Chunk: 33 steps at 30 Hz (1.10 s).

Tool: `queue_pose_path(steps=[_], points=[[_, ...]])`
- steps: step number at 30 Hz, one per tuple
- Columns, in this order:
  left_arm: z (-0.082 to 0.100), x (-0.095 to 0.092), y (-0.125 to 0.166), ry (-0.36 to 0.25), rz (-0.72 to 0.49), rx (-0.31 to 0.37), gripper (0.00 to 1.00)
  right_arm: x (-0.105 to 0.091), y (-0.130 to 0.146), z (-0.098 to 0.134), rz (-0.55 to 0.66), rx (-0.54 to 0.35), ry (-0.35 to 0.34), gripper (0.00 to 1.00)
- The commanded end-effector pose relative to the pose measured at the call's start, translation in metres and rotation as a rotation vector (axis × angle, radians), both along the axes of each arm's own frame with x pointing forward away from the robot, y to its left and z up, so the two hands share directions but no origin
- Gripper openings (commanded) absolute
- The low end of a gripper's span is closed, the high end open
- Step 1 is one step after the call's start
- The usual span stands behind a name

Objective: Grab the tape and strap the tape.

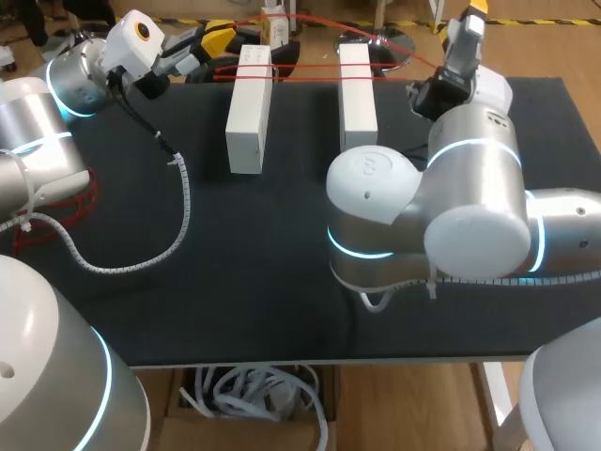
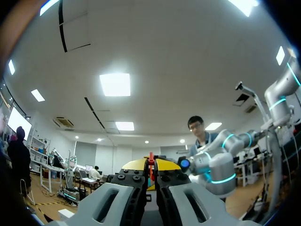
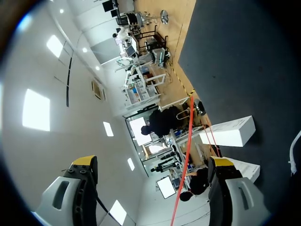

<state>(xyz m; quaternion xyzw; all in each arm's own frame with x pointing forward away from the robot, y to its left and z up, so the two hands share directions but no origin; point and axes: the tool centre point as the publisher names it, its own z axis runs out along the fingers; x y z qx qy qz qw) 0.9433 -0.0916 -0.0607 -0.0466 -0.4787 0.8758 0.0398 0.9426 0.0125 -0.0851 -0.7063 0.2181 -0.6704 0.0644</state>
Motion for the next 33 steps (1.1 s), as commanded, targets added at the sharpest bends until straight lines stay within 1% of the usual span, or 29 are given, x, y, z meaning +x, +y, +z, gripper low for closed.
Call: queue_pose_path(steps=[1, 2, 3, 4, 6, 10, 12, 14, 17, 28, 33], points=[[0.0, -0.001, 0.0, 0.0, 0.002, -0.001, 0.0, -0.004, 0.001, 0.003, -0.006, 0.003, 0.007, 1.0], [0.0, -0.001, 0.0, 0.0, 0.002, -0.001, 0.0, -0.006, 0.0, 0.004, -0.011, 0.005, 0.008, 0.86], [0.0, -0.001, 0.0, 0.0, 0.002, -0.001, 0.0, -0.007, 0.0, 0.004, -0.014, 0.005, 0.009, 0.69], [0.0, -0.001, 0.0, 0.0, 0.002, -0.001, 0.0, -0.008, -0.001, 0.004, -0.015, 0.007, 0.01, 0.62], [0.0, -0.001, 0.0, 0.0, 0.002, -0.001, 0.0, -0.011, -0.001, 0.003, -0.015, 0.009, 0.012, 0.58], [0.0, -0.001, 0.0, 0.0, 0.002, -0.001, 0.0, -0.014, -0.001, 0.002, -0.022, 0.013, 0.017, 0.61], [0.0, -0.001, 0.0, 0.0, 0.002, -0.001, 0.0, -0.015, -0.002, 0.002, -0.025, 0.014, 0.018, 0.6], [0.0, -0.001, 0.0, 0.0, 0.002, -0.001, 0.0, -0.017, -0.001, 0.002, -0.026, 0.016, 0.019, 0.55], [0.0, -0.001, 0.0, 0.0, 0.002, -0.001, 0.0, -0.017, 0.0, 0.002, -0.023, 0.018, 0.019, 0.51], [0.0, -0.001, 0.0, 0.0, 0.002, -0.001, 0.0, -0.026, 0.003, 0.003, -0.005, 0.016, 0.016, 0.47], [0.0, -0.001, 0.0, 0.0, 0.002, -0.001, 0.0, -0.028, 0.001, 0.004, 0.001, 0.008, 0.01, 0.47]])
